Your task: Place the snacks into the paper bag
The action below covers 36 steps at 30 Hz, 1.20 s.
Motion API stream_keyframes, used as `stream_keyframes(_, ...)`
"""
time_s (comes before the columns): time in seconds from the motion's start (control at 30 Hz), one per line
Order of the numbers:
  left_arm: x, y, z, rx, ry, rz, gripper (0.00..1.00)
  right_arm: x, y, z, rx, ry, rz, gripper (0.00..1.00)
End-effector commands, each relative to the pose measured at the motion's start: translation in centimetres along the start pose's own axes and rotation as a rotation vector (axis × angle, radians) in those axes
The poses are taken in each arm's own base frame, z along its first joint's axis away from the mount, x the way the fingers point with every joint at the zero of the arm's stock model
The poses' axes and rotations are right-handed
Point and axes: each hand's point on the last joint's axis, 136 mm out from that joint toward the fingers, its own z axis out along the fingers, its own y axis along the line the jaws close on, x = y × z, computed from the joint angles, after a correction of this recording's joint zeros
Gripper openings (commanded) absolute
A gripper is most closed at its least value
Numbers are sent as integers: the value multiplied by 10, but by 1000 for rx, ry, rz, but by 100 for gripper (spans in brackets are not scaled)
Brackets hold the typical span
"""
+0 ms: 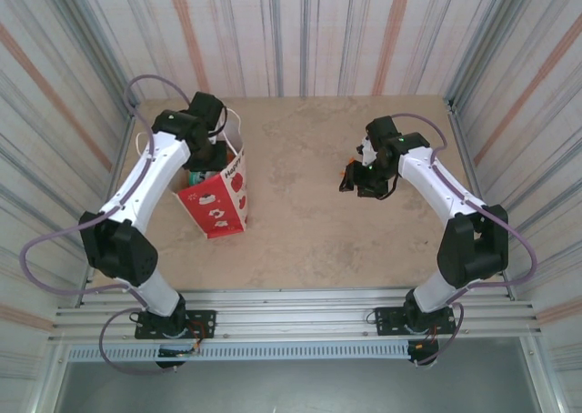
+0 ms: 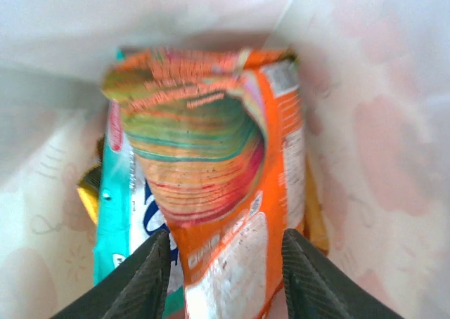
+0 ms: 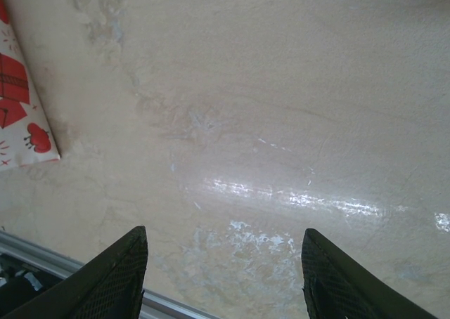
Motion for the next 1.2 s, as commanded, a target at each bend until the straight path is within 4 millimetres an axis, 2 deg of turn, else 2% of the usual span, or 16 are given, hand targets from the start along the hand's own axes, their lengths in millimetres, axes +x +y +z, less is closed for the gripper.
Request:
stream_keyframes(0.0, -16, 5, -69, 70, -173, -29, 49, -3, 10, -16, -25, -40, -18, 60)
stream_keyframes(0.1, -15, 4, -101, 128, -259, -40, 50, -5, 12, -19, -34, -52, -20, 61)
stream_keyframes(0.2, -8, 1, -124, 201, -326, -31, 50, -4, 10, -18, -34, -50, -15, 61)
stream_keyframes(0.37, 5, -10, -147, 317, -407, 10, 50, -6, 7, -18, -35, -52, -4, 61)
stream_keyframes(0.53, 10, -44, -162, 536, -456, 87, 49, -21, -15, -10, -33, -51, 66, 62)
stream_keyframes(0.73, 22, -98, -157, 615, -437, 289, 49, -45, -57, 1, 45, -42, 158, 62)
stream_keyframes(0.93, 33, -155, -128, 625, -340, 419, 49, -66, -96, 18, 82, -18, 242, 63)
stream_keyframes(1.07, 37, -189, -111, 659, -292, 460, 49, -73, -105, 36, 59, 3, 297, 63)
stream_keyframes(1.17, 37, -207, -101, 679, -265, 472, 49, -80, -107, 49, 42, 8, 309, 61)
